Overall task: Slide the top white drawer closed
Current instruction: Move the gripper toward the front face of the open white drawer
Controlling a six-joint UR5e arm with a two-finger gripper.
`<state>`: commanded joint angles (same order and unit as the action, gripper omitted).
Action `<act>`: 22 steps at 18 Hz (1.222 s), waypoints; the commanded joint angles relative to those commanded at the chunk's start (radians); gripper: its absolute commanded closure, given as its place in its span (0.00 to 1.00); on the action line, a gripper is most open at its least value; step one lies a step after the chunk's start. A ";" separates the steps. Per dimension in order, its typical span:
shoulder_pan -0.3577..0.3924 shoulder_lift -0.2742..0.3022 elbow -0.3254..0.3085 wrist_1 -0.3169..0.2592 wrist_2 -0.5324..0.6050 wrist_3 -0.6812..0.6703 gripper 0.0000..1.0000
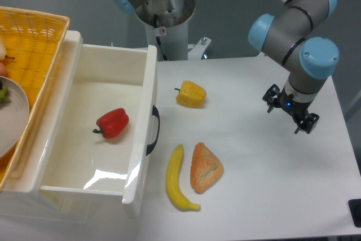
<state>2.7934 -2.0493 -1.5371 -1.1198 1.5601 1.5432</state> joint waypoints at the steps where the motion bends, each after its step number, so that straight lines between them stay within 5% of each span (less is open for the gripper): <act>1: -0.002 -0.002 0.003 0.000 0.000 -0.002 0.00; 6: -0.023 0.003 0.006 -0.002 0.000 -0.008 0.00; 13: -0.087 0.011 0.020 -0.002 0.000 -0.216 0.00; 16: -0.097 0.043 0.000 -0.009 -0.012 -0.418 0.01; 22: -0.124 0.063 -0.002 -0.076 -0.072 -0.635 0.27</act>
<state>2.6692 -1.9866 -1.5386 -1.1963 1.4880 0.9084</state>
